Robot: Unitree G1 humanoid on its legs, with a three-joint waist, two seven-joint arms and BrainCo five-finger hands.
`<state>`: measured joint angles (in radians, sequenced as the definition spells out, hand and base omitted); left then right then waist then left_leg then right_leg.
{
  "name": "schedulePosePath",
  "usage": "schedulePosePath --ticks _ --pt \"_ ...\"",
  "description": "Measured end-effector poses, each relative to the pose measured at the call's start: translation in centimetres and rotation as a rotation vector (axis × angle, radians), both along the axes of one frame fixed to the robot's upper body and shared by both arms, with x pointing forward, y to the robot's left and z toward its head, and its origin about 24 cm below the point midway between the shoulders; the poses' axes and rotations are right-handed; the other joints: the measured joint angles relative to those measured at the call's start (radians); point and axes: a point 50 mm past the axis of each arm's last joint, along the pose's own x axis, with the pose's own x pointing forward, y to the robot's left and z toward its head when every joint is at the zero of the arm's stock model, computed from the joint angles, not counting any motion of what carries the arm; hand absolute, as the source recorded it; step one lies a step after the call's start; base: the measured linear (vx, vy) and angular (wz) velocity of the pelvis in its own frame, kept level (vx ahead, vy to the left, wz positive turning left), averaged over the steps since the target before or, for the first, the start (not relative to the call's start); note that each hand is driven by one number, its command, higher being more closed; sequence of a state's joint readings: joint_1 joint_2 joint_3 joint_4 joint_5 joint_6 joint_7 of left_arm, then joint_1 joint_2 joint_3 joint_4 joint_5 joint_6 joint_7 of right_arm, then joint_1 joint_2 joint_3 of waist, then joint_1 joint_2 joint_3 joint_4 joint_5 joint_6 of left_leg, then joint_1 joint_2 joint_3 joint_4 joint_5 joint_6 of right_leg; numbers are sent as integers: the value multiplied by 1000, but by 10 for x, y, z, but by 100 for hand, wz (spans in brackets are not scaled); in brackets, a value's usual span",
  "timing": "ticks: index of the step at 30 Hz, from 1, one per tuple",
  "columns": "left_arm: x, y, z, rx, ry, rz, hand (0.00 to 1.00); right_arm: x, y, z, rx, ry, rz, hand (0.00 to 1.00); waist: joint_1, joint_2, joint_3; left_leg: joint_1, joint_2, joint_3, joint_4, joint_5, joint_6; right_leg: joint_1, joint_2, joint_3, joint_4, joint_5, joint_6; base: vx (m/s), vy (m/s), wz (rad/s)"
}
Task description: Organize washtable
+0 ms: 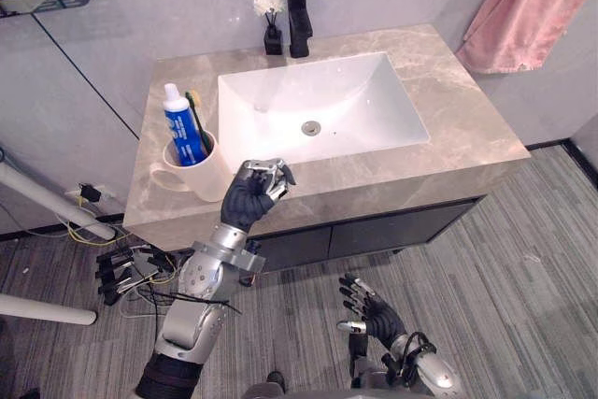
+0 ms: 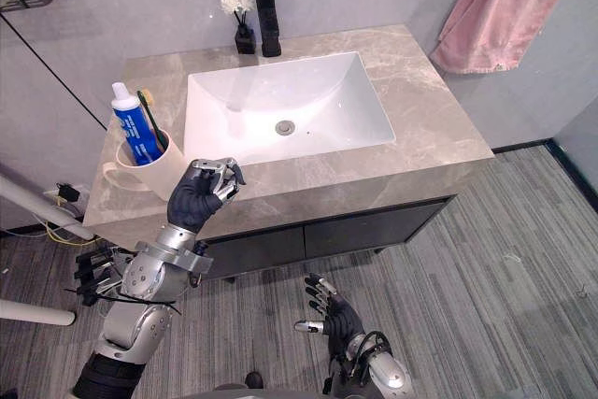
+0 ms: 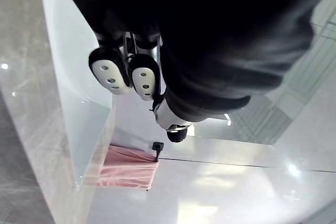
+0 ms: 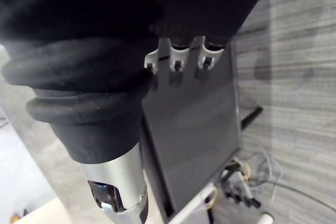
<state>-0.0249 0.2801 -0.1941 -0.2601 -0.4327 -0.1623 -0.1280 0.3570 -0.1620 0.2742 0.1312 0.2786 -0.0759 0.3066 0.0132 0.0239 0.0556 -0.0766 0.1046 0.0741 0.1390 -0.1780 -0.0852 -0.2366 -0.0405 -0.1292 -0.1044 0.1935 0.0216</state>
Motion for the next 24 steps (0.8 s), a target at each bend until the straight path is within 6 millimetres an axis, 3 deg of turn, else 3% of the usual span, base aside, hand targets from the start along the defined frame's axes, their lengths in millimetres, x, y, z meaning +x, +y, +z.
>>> schedulePosePath --ticks 24 --pt "8 4 -16 -7 77 94 100 5 1 8 -7 -35 10 0 0 -16 49 -20 1 20 1 -11 5 -30 4 21 4 7 -1 8 25 -2"
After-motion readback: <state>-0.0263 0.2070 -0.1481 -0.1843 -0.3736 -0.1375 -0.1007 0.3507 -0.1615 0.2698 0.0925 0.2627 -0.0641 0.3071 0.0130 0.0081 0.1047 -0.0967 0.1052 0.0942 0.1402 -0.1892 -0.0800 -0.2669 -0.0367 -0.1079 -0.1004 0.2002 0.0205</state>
